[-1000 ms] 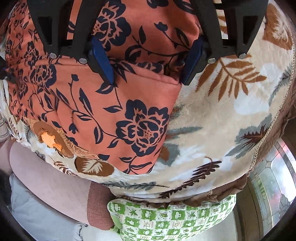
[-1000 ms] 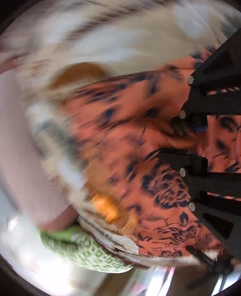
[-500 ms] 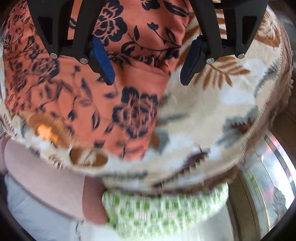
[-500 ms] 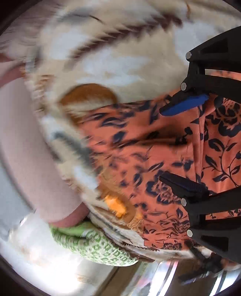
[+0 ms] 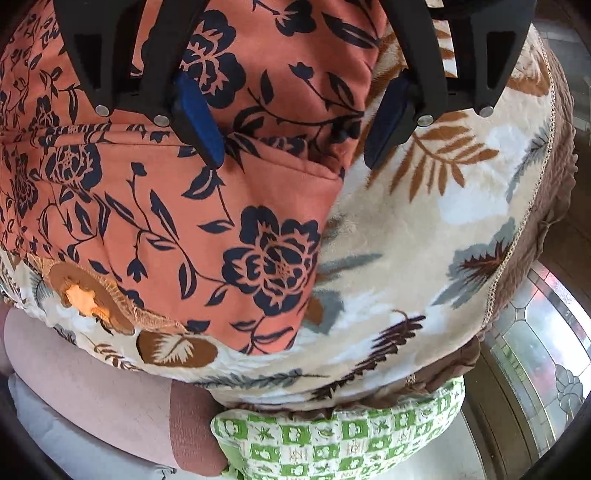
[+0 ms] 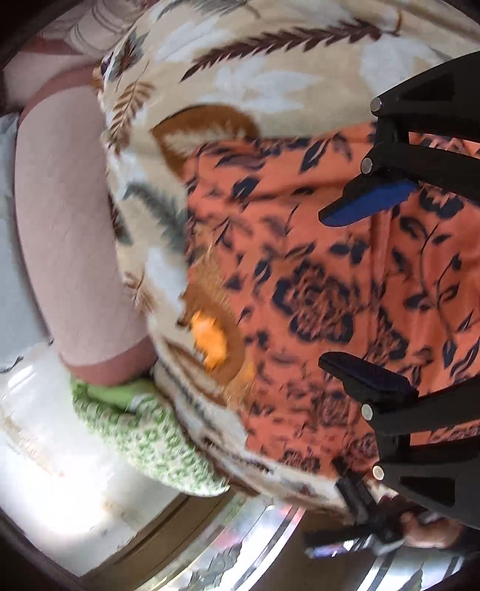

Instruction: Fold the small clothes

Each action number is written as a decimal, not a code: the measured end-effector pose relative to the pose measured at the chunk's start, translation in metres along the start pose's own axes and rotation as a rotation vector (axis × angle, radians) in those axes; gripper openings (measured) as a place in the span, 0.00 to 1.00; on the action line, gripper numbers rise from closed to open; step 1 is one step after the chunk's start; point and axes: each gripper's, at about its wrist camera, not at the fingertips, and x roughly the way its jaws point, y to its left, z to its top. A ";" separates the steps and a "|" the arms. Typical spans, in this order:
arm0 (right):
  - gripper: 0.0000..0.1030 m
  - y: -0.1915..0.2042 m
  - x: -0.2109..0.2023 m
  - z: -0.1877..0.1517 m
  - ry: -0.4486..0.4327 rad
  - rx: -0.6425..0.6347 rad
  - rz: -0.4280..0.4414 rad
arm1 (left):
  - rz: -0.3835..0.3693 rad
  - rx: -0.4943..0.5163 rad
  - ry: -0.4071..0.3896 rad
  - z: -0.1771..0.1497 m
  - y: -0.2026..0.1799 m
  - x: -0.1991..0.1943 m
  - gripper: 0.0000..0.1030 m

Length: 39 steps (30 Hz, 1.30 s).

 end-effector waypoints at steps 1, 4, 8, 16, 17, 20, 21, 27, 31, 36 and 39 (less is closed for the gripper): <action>0.72 -0.001 0.008 0.005 0.017 0.013 0.016 | 0.000 0.000 -0.002 -0.002 0.002 0.000 0.77; 0.72 -0.027 0.048 0.005 0.124 0.097 -0.056 | -0.010 -0.006 0.002 -0.002 0.002 0.004 0.77; 0.72 -0.037 0.032 0.009 0.066 0.182 0.003 | -0.010 0.009 -0.010 -0.004 0.002 0.004 0.77; 0.77 -0.060 0.047 0.021 0.051 0.227 0.010 | -0.021 0.001 -0.010 -0.001 0.005 0.007 0.77; 0.77 -0.057 0.041 0.022 0.049 0.216 0.006 | -0.020 0.005 -0.012 -0.001 0.004 0.008 0.77; 0.77 -0.042 0.027 0.025 0.010 0.157 0.011 | -0.014 -0.002 -0.013 -0.001 0.004 0.010 0.77; 0.77 -0.040 0.028 0.025 0.018 0.142 0.027 | -0.012 -0.006 -0.014 -0.001 0.003 0.009 0.77; 0.77 -0.051 0.033 0.025 0.060 0.189 -0.010 | 0.001 0.015 -0.011 -0.001 0.003 0.004 0.77; 0.78 -0.033 0.001 0.021 0.017 0.111 0.032 | 0.006 0.019 -0.010 -0.004 0.001 -0.001 0.77; 0.78 -0.049 0.036 0.008 0.121 0.150 0.081 | 0.005 0.037 -0.017 -0.012 -0.001 -0.012 0.77; 0.78 -0.056 0.023 0.010 0.066 0.208 0.061 | -0.012 0.031 -0.047 -0.022 0.004 -0.028 0.77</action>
